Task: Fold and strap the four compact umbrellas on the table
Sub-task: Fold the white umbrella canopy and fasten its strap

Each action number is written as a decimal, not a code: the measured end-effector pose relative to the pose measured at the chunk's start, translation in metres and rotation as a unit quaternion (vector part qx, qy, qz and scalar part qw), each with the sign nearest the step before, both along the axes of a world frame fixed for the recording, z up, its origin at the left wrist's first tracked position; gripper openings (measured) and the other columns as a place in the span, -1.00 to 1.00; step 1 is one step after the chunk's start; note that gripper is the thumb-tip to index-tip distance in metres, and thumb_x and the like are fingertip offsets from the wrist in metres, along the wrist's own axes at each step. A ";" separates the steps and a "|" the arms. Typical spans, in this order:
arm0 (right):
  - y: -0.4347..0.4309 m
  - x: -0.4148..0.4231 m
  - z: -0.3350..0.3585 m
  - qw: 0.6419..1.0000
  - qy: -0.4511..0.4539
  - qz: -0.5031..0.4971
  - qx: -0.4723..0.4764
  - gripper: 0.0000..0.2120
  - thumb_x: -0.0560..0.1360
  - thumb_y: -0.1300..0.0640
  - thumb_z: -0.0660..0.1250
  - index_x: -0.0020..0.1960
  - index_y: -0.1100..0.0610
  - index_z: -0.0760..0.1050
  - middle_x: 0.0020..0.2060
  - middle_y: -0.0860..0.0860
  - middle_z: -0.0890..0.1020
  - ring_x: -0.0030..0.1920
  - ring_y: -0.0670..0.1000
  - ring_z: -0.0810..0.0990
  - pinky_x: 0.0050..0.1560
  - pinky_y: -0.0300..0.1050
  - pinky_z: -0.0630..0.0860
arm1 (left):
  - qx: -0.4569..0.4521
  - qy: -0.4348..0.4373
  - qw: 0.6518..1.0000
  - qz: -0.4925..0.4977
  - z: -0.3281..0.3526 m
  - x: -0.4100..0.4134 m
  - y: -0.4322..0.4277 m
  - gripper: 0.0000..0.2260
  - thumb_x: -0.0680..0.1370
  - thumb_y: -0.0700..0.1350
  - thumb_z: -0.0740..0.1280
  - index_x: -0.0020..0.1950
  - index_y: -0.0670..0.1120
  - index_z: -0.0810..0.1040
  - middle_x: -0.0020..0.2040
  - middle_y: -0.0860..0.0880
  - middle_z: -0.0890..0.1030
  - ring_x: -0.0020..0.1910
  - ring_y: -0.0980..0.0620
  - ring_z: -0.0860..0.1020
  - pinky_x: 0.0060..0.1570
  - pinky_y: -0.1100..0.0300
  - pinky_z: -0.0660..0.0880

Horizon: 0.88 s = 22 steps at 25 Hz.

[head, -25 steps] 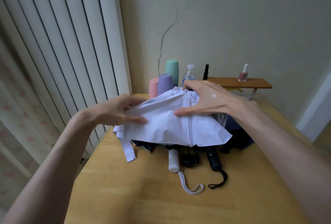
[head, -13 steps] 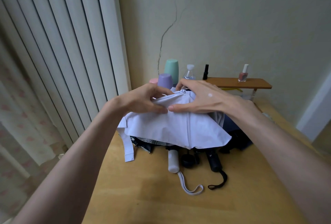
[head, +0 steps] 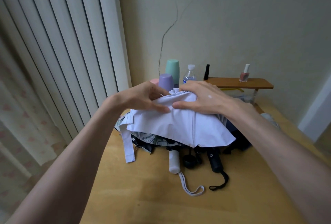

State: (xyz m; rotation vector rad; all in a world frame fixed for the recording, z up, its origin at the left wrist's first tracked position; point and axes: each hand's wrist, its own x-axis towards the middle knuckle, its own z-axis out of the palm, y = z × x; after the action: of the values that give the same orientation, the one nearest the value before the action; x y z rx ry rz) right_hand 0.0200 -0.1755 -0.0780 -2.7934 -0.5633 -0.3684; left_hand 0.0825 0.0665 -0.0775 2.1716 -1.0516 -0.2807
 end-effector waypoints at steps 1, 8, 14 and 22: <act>0.000 0.000 0.000 1.000 0.002 0.001 -0.002 -0.64 0.55 -0.34 0.37 0.06 -0.07 0.48 -0.03 -0.11 0.54 0.03 0.00 0.51 -0.19 -0.07 0.27 | 0.003 -0.008 1.000 0.003 -0.002 0.001 -0.001 -0.68 0.57 -0.09 0.55 0.32 0.04 0.69 0.07 0.10 0.77 0.06 0.13 0.72 0.08 0.22 0.63; 0.001 -0.001 0.006 0.993 0.054 0.076 0.073 -0.60 0.50 -0.22 0.50 0.25 -0.24 0.44 0.15 -0.04 0.46 0.18 -0.04 0.50 0.15 -0.10 0.45 | 0.003 -0.035 0.999 -0.024 -0.004 0.003 -0.004 -0.74 0.62 -0.24 0.47 0.27 0.01 0.71 0.01 0.18 0.75 -0.05 0.27 0.64 0.01 0.37 0.53; -0.003 0.004 0.002 0.994 0.044 0.058 0.080 -0.76 0.51 -0.18 0.51 0.04 -0.12 0.54 0.03 -0.03 0.43 0.06 -0.06 0.49 0.01 -0.20 0.39 | -0.033 -0.009 0.999 0.025 -0.007 0.006 -0.006 -0.80 0.54 -0.18 0.57 0.14 -0.01 0.75 -0.07 0.19 0.76 -0.10 0.25 0.67 -0.02 0.40 0.53; -0.008 0.006 0.001 0.994 0.037 0.067 0.075 -0.85 0.57 -0.08 0.47 -0.04 -0.03 0.56 -0.01 -0.03 0.44 0.01 -0.10 0.47 0.02 -0.14 0.37 | -0.058 -0.018 0.997 0.046 -0.028 0.013 0.027 -0.65 0.42 0.18 0.63 0.12 0.06 0.75 0.06 -0.04 0.76 0.10 -0.09 0.71 0.24 -0.15 0.61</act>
State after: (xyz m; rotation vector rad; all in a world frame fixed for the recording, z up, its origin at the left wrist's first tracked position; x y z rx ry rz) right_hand 0.0256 -0.1835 -0.0769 -2.5971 -0.6731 -0.2649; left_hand 0.0953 0.0931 -0.1057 2.1195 -0.9616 -0.1351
